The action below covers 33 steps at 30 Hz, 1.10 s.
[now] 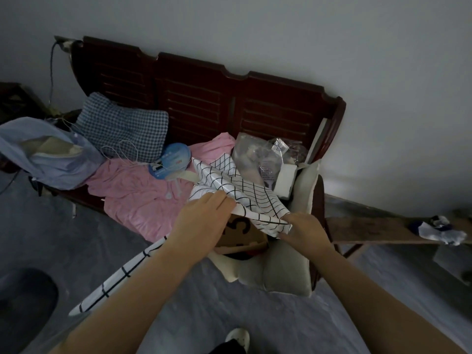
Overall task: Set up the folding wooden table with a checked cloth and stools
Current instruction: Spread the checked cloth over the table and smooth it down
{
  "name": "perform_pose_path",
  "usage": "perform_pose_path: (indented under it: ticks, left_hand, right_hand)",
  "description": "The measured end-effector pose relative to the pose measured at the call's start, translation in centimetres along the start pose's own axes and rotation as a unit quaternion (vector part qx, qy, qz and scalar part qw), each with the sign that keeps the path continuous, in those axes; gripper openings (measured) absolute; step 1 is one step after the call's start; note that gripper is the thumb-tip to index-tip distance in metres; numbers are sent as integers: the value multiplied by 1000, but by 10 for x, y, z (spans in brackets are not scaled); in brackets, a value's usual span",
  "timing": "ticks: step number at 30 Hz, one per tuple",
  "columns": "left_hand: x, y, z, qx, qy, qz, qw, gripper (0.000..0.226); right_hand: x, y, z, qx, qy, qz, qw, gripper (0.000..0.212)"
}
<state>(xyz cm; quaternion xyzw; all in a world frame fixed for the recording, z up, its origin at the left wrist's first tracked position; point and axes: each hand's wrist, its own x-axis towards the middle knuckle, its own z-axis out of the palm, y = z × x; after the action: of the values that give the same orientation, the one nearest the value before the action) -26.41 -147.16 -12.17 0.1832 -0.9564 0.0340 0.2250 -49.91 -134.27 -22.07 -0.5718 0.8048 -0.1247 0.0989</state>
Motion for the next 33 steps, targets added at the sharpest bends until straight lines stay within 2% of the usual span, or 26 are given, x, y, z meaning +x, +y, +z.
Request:
perform_pose_path:
  ticks: [3,5,7,11,14,20,26,31,33]
  left_hand:
    - [-9,0,-1,-6,-7,0,1000,62]
    - [-17,3,-6,-5,-7,-3,1000,59]
    - [-27,8,-11,5,-12,1,1000,54]
    - [-53,28,-22,11,-35,16,999,47]
    - [-75,54,-33,0,-33,24,999,49]
    - [-133,126,-43,-12,-27,52,998,36]
    - [-173,197,-66,-58,-39,110,991,13]
    - [-210,239,-89,-61,-32,180,981,8]
    - [-231,251,-97,-93,-50,196,975,22]
  right_hand:
    - [-3,3,-2,-47,-62,-52,996,31]
    - [-11,4,-6,-63,-70,-62,994,22]
    - [-25,6,-11,-71,-40,-61,995,19]
    - [-67,18,-26,-85,45,-75,993,24]
    - [-109,26,-34,-114,74,-92,987,21]
    - [-230,36,-49,-169,83,-71,979,13]
    - [-365,30,-56,-201,82,17,976,13]
    - [-462,5,-60,-225,124,58,965,29]
    - [-499,-13,-57,-236,140,76,959,32]
